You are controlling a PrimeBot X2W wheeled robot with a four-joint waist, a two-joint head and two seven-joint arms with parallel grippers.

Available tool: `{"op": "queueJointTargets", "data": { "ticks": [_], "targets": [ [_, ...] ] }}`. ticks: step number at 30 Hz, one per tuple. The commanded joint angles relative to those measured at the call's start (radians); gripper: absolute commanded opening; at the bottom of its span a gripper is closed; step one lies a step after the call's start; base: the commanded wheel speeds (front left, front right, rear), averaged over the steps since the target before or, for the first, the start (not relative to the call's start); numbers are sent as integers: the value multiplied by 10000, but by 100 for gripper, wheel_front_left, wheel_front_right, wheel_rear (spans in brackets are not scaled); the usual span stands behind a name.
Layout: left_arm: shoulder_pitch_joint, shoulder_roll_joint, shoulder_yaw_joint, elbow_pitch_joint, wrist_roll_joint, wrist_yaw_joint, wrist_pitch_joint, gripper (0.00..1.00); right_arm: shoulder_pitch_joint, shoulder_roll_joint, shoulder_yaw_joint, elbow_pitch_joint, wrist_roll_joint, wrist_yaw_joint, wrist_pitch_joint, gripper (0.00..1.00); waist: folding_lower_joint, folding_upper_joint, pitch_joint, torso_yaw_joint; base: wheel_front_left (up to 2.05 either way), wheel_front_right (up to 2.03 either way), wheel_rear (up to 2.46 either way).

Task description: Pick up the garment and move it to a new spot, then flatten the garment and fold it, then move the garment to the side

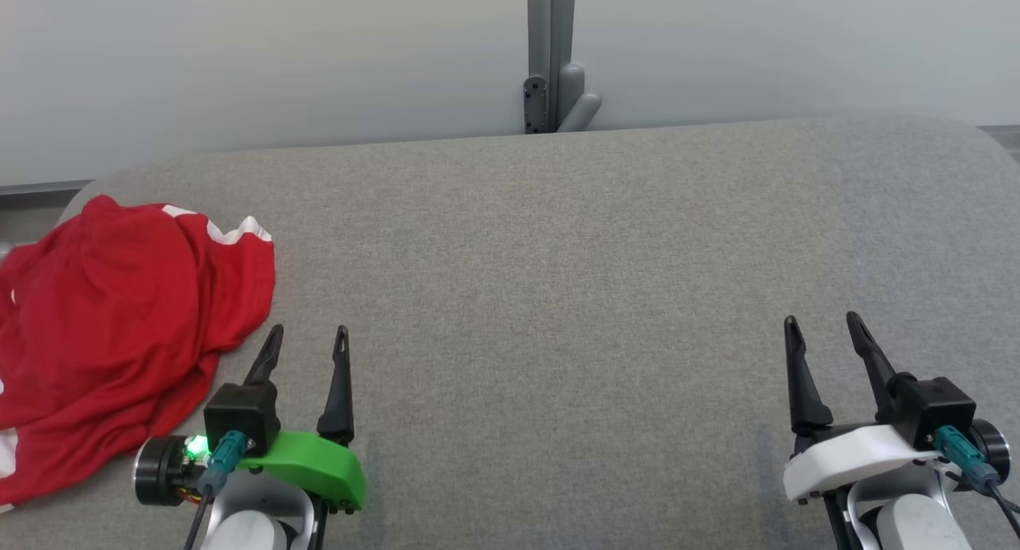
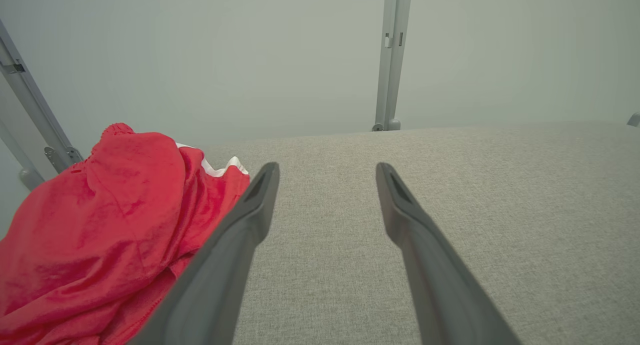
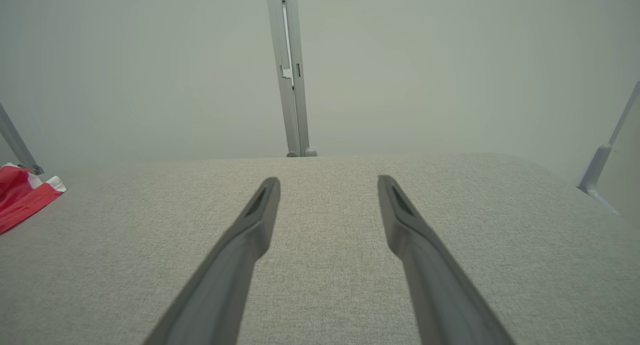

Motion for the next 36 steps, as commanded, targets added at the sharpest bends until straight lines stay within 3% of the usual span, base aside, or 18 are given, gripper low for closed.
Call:
{"op": "queueJointTargets", "data": {
  "ticks": [1, 24, 30, 36],
  "targets": [
    [70, 57, 17, 4, -47, 31, -13, 100, 134, 1, -50, 13, 10, 0, -21, 100, 0, -1, 16, 7, 0, 0, 0],
    [-94, 113, -51, 118, -328, 139, -115, 100, 224, 51, -205, 63, 113, 0, 99, 100, 0, -1, 20, 131, 0, 0, 0],
    [-162, 148, 100, 59, -461, 280, -197, 100, 244, 53, -82, -241, 130, 0, 181, 100, 0, -1, 3, 672, 0, 0, 0],
    [-133, 307, 465, -8, -654, 471, -324, 100, 243, 50, 237, -681, 289, 0, 329, 100, 0, -1, -14, 1646, 0, 0, 0]
  ]
}}
